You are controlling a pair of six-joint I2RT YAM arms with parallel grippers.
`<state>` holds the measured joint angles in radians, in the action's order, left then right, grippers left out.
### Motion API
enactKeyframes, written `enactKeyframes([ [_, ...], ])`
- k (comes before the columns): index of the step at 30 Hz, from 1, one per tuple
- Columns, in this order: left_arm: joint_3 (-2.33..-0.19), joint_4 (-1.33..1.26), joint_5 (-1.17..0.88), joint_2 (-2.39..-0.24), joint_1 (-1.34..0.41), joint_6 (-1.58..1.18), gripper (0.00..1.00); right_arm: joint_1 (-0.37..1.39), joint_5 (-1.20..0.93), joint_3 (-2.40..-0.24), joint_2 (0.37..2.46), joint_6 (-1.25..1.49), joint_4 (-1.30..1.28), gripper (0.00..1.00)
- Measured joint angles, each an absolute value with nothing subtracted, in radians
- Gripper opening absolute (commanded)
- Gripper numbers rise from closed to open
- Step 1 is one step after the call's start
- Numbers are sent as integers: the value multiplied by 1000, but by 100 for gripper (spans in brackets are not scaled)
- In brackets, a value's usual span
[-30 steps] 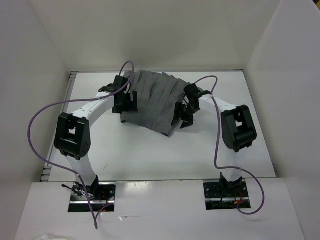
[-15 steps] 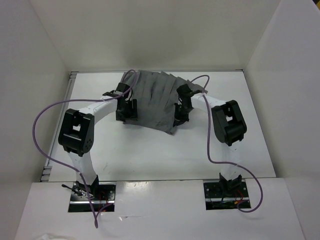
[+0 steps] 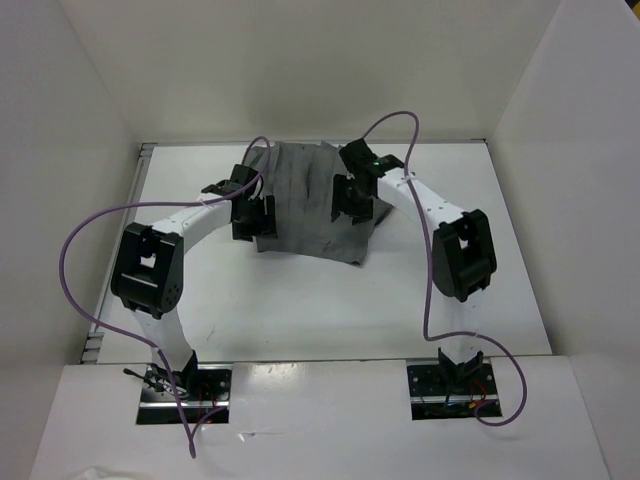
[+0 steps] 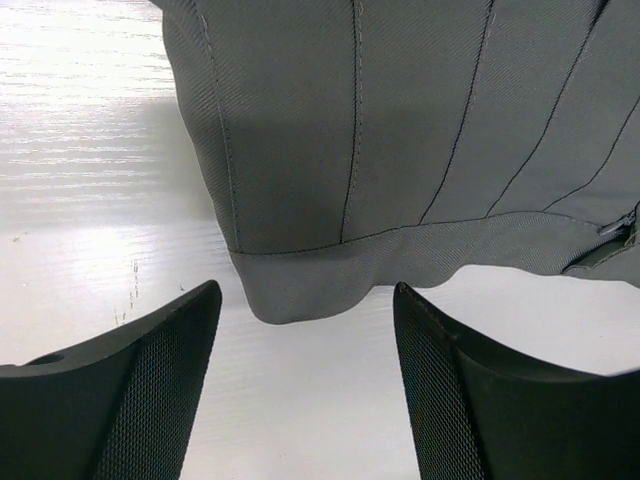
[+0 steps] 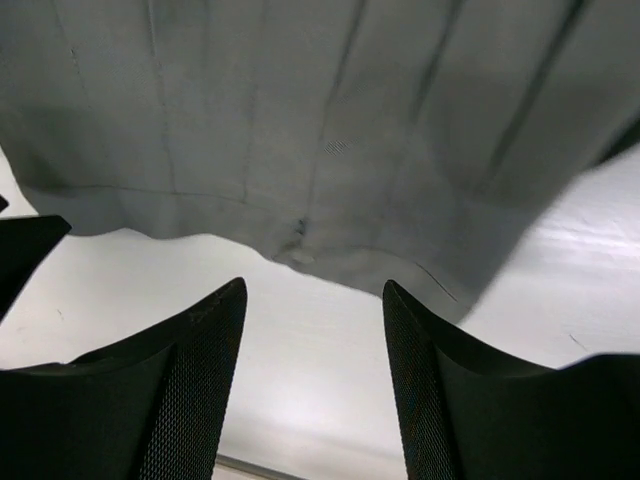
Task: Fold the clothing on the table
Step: Move the skirt to the center of the board
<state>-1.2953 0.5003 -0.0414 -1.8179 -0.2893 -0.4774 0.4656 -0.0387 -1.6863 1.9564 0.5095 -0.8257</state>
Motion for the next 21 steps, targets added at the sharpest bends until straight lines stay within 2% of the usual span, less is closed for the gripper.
enactKeyframes([
  [11, -1295, 500, -31, -1816, -275, -479, 77, 513, -51, -1769, 2198, 516, -846, 62],
  [13, -1295, 499, -31, -1814, -267, -479, 77, 528, -51, -1781, 2218, 516, -857, 59],
  [14, -1293, 496, -31, -1812, -262, -479, 77, 536, -52, -1787, 2228, 516, -858, 55],
  [15, -1290, 495, -31, -1810, -257, -479, 77, 545, -50, -1795, 2236, 516, -862, 27],
  [16, -1288, 495, -31, -1810, -254, -479, 77, 555, -45, -1802, 2243, 510, -868, 8],
  [17, -1288, 495, -31, -1810, -251, -479, 77, 561, -44, -1808, 2247, 509, -873, 0],
  [21, -1287, 493, -31, -1809, -236, -485, 77, 593, 13, -1844, 2252, 522, -912, 0],
])
